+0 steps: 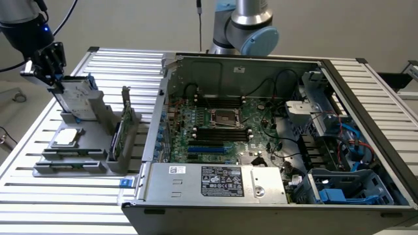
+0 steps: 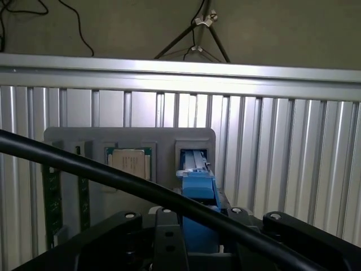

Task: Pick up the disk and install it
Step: 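Pick up the disk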

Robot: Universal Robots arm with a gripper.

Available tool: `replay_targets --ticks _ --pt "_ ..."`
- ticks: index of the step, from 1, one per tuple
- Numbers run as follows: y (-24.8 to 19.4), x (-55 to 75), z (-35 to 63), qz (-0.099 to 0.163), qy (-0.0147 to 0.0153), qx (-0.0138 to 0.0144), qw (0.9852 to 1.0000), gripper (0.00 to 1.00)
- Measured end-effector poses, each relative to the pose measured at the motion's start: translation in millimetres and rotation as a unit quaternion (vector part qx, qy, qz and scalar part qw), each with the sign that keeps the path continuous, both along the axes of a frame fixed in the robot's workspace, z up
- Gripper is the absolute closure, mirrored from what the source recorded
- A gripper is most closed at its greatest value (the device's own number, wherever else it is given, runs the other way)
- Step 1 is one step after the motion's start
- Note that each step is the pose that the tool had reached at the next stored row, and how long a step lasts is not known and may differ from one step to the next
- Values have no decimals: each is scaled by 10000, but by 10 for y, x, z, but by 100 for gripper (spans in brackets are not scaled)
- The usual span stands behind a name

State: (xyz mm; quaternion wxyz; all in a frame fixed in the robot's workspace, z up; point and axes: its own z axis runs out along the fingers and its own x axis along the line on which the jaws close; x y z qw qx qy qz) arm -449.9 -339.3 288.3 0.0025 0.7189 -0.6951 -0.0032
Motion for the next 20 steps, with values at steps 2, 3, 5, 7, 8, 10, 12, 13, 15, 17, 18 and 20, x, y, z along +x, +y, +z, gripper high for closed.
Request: replay_targets --ticks 2,3,5,7,8,10,12,13,15,17,18,20 --pt "-3 0 0 -5 0 0 10000 67" --pt "-3 -1 -1 -5 0 0 10000 67" --pt "-4 0 -1 -4 0 0 10000 67" --pt "-4 0 -1 -5 0 0 10000 67" --pt "-4 0 -1 -5 0 0 10000 67" --pt "-4 0 -1 -4 0 0 10000 67" --pt "-4 0 -1 -5 0 0 10000 67" --pt "-5 0 0 -5 0 0 10000 67" --pt "-5 0 22 -8 -6 1 10000 67" --pt "-5 1 117 -10 -1 0 10000 67" --pt "-5 0 162 -11 -1 0 10000 67" --pt "-4 1 254 -14 -1 0 10000 67"
